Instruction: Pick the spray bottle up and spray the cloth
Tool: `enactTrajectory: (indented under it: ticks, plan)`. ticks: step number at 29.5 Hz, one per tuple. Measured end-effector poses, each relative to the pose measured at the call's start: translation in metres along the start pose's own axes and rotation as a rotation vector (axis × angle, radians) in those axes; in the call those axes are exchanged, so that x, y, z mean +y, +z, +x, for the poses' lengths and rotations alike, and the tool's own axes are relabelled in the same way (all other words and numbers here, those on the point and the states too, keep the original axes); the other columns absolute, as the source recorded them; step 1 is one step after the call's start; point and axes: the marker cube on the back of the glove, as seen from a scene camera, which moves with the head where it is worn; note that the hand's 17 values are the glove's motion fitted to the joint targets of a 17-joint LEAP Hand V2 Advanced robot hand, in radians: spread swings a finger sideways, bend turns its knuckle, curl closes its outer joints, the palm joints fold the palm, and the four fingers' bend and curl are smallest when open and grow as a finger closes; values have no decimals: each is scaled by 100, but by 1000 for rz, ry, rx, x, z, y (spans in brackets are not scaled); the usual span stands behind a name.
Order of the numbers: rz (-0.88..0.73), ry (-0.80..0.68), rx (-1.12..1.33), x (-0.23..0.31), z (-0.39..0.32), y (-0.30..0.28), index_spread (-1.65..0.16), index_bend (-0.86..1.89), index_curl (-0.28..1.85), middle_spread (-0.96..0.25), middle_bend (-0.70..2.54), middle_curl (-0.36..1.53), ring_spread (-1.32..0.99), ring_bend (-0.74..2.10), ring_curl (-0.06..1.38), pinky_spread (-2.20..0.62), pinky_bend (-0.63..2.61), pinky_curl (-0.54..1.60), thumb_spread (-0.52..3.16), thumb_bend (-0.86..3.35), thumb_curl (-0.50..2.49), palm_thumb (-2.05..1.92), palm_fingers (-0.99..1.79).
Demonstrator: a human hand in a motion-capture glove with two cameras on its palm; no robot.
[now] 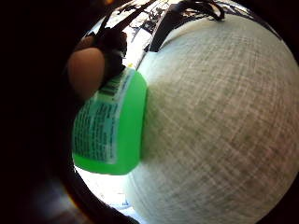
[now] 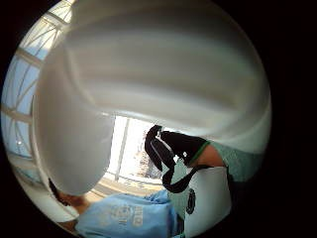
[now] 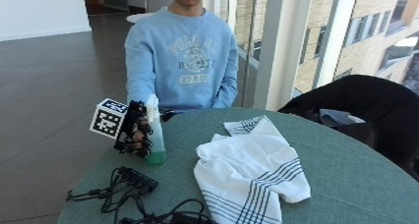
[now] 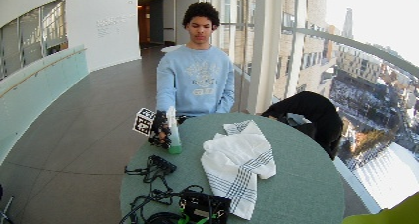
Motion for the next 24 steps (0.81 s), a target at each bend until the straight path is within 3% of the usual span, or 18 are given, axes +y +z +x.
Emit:
enactTrajectory:
  ticks: [13,24]
  plan:
    - [103,-58,0,-8,-2,6,-34,20,29,-7,22,38,-6,40,32,19,29,33,92,14,42,90,85]
    - [-137,-97,128,-10,-42,18,-31,14,33,-7,17,39,-7,44,35,19,26,34,83,9,49,100,97]
